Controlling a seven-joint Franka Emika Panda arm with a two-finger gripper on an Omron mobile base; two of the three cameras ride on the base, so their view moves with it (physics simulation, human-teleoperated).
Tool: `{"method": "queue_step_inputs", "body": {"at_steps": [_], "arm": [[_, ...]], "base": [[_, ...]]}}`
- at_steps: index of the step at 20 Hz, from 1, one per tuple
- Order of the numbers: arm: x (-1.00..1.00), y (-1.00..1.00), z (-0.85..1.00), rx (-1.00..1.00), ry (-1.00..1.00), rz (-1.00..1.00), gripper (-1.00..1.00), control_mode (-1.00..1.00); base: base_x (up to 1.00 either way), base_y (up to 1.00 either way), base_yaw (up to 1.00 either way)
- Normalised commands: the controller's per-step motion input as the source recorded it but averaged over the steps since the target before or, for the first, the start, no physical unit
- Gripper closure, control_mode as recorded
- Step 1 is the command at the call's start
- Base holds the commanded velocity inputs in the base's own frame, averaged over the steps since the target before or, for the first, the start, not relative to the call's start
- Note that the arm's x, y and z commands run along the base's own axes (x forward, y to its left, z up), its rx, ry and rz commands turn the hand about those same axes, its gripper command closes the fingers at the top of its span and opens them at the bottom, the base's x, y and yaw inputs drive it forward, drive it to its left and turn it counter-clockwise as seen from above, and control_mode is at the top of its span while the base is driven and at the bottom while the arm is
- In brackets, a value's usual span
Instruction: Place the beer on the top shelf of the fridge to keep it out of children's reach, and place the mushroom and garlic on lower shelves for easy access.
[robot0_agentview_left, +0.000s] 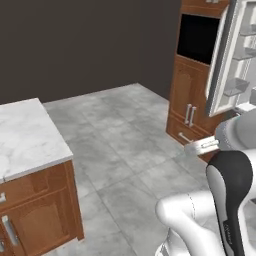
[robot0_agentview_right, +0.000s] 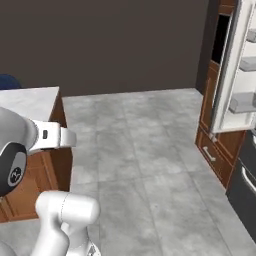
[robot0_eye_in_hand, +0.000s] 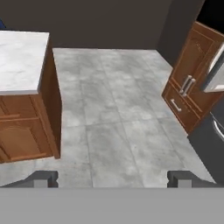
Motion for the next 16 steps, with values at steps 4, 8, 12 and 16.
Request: {"method": "queue_step_inputs", "body": {"at_steps": [4,8,12,16], "arm": [[0.00,0.00,0.00,0.00,0.00,0.00,-1.00,1.00],[0.00,0.00,0.00,0.00,0.00,0.00,-1.00,1.00],[0.00,0.00,0.00,0.00,0.00,0.00,-1.00,1.00],[0.00,0.00,0.00,0.00,0.00,0.00,-1.00,1.00]], "base": [[0.00,1.00,0.22],[0.00,1.00,0.22],[0.07,1.00,0.23],[0.14,1.00,0.25]]}}
